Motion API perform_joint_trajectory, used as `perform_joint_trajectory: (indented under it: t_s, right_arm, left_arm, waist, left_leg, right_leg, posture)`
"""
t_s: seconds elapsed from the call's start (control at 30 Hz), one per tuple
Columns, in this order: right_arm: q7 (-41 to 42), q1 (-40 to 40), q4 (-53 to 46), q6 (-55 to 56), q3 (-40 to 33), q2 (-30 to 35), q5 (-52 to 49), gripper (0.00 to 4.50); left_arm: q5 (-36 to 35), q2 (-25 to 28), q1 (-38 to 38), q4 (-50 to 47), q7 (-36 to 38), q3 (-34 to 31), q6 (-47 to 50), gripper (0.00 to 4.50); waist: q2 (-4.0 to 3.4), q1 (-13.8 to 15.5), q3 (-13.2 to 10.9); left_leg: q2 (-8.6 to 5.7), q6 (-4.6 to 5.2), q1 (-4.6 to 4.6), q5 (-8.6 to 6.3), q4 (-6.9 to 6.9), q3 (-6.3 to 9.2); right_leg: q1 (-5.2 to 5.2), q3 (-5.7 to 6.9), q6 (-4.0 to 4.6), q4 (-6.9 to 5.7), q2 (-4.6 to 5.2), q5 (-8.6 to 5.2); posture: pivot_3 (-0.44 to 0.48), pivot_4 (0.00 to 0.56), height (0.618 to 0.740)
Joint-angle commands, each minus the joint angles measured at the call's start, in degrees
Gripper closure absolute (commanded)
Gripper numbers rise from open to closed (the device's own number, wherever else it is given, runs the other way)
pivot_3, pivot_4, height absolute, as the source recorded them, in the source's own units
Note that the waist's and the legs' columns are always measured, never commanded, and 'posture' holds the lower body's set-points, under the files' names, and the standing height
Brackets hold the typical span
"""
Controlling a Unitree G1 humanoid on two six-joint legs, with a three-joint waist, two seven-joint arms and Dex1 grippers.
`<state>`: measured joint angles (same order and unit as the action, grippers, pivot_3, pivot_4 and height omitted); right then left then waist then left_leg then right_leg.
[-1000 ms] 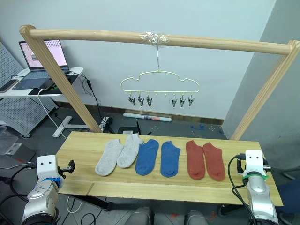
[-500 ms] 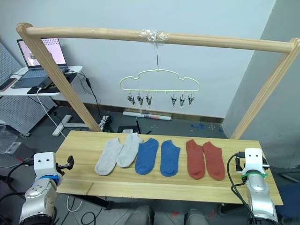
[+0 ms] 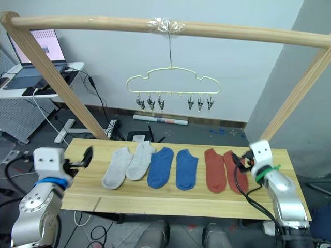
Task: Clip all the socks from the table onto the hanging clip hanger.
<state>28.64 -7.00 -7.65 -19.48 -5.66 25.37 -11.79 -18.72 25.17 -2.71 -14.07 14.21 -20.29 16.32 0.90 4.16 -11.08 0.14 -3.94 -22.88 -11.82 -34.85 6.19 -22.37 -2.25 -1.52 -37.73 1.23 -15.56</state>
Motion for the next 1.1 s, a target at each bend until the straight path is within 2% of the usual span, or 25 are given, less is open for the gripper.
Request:
perform_joint_trajectory:
  t_s: [0.03,0.2,0.37,0.5,0.67,0.77,0.87,1.1]
  right_arm:
    - [5.02,-4.66,-5.53,-2.52,1.80,0.99,-4.35,0.00]
    - [10.10,-14.10,-9.45,-4.69,5.76,-0.27,-9.23,0.00]
    - [11.62,-19.80,-12.86,-8.57,7.59,-2.39,-14.49,0.00]
    - [11.14,-22.20,-14.67,-10.57,8.90,-4.05,-16.58,0.00]
    - [9.98,-24.21,-16.09,-11.92,9.91,-5.79,-17.56,0.00]
    - [9.95,-24.36,-16.66,-12.44,10.36,-5.84,-17.84,0.00]
    - [9.98,-24.17,-17.36,-12.97,10.46,-5.75,-18.18,0.00]
    - [9.90,-25.75,-17.45,-14.18,10.16,-6.21,-19.30,0.00]
  left_arm:
    - [-1.16,-1.43,5.01,-3.87,-0.50,2.81,2.14,0.61]
    - [0.22,-6.21,17.01,-0.49,-2.93,7.98,4.64,2.07]
    - [1.85,-8.04,22.55,2.53,-2.74,11.09,3.69,2.07]
    - [2.12,-9.64,25.83,4.78,-3.36,11.14,2.90,2.07]
    - [2.47,-10.73,28.54,6.45,-3.62,10.79,1.53,2.07]
    - [2.07,-10.86,29.77,7.17,-3.00,10.74,0.94,2.62]
    - [2.32,-10.77,30.76,8.00,-3.07,10.75,1.36,3.45]
    - [2.46,-10.67,32.16,10.34,-1.95,10.92,0.55,3.45]
  waist:
    - [0.08,0.15,-0.29]
    - [0.30,0.38,-2.37]
    - [0.69,0.02,-3.44]
    - [0.83,0.08,-3.67]
    - [0.84,0.07,-4.36]
    - [0.87,0.04,-4.67]
    - [0.93,0.02,-4.96]
    - [0.92,-0.12,-5.11]
  left_leg:
    - [-0.03,0.00,0.00,-0.01,0.01,-0.01]
    - [-0.07,-0.02,-0.15,-0.02,0.05,0.06]
    - [-0.14,-0.07,-0.20,-0.15,0.05,-0.13]
    - [-0.12,-0.10,-1.00,-0.17,-0.03,-0.03]
    - [-0.15,-0.11,-1.05,-0.16,-0.04,-0.02]
    - [-0.16,-0.10,-1.05,-0.16,-0.06,-0.01]
    - [-0.16,-0.11,-1.05,-0.16,-0.07,-0.01]
    - [-0.15,-0.11,-1.05,-0.16,-0.07,-0.01]
  right_leg:
    - [0.03,0.04,-0.01,-0.01,-0.10,0.00]
    - [-0.05,0.29,-0.47,0.00,-0.15,0.18]
    - [-0.17,0.09,-0.70,0.02,-0.06,0.06]
    - [-1.04,0.20,-0.44,-0.22,-0.07,0.22]
    - [-1.08,0.22,-0.44,-0.25,-0.04,0.23]
    - [-1.07,0.23,-0.46,-0.25,-0.04,0.24]
    - [-1.08,0.25,-0.46,-0.27,-0.04,0.24]
    - [-1.08,0.25,-0.46,-0.27,-0.04,0.24]
  posture:
    - [0.237,0.219,0.740]
    - [0.219,0.255,0.740]
    - [0.209,0.270,0.740]
    - [0.197,0.280,0.740]
    - [0.183,0.293,0.740]
    - [0.183,0.295,0.740]
    - [0.180,0.297,0.740]
    - [0.175,0.296,0.740]
